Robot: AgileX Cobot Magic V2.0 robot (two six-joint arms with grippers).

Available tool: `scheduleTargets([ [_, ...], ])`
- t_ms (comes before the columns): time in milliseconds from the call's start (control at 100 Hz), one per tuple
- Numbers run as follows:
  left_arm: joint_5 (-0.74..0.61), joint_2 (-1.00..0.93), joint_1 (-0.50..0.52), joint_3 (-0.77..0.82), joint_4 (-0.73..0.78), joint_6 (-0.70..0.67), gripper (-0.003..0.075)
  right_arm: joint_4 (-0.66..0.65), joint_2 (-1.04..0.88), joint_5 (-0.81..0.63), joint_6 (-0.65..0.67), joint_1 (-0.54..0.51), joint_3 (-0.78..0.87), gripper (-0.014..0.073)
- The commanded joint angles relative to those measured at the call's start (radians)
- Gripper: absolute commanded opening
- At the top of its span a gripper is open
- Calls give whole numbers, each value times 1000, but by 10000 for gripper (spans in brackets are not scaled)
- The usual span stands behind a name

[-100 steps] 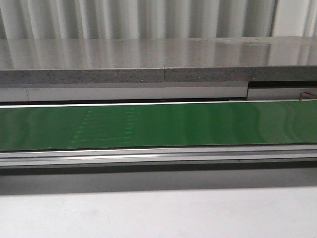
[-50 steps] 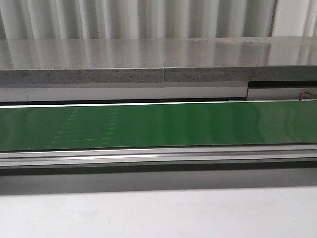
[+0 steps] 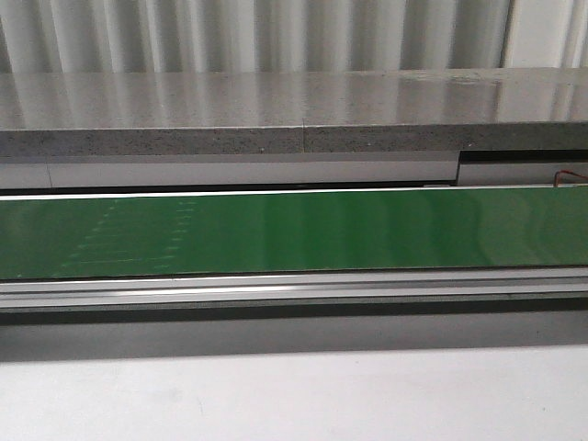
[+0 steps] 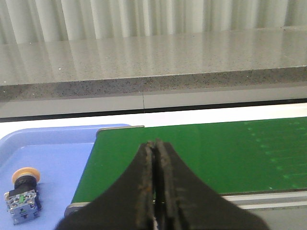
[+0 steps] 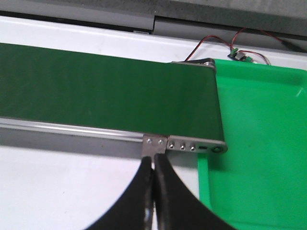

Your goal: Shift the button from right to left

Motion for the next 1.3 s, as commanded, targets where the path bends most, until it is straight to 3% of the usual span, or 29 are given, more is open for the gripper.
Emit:
scheduleTargets([
  [0, -75, -31, 2, 38, -8, -9, -20, -13, 3, -185, 6, -2, 12, -66],
  [190, -75, -31, 2, 38, -8, -9, -20, -44, -52, -542, 94, -2, 192, -66],
  [330, -75, -31, 2, 38, -8, -9, -20, -135, -108, -699, 194, -2, 307, -66],
  [590, -75, -31, 2, 38, -8, -9, -20, -135, -230, -731, 200, -2, 462, -66],
  [670, -73, -31, 2, 38, -8, -9, -20, -135, -289, -673, 200, -3, 458, -66],
  [1289, -71, -31, 2, 38, -8, -9, -20, -135, -287, -687, 200, -3, 459, -66],
])
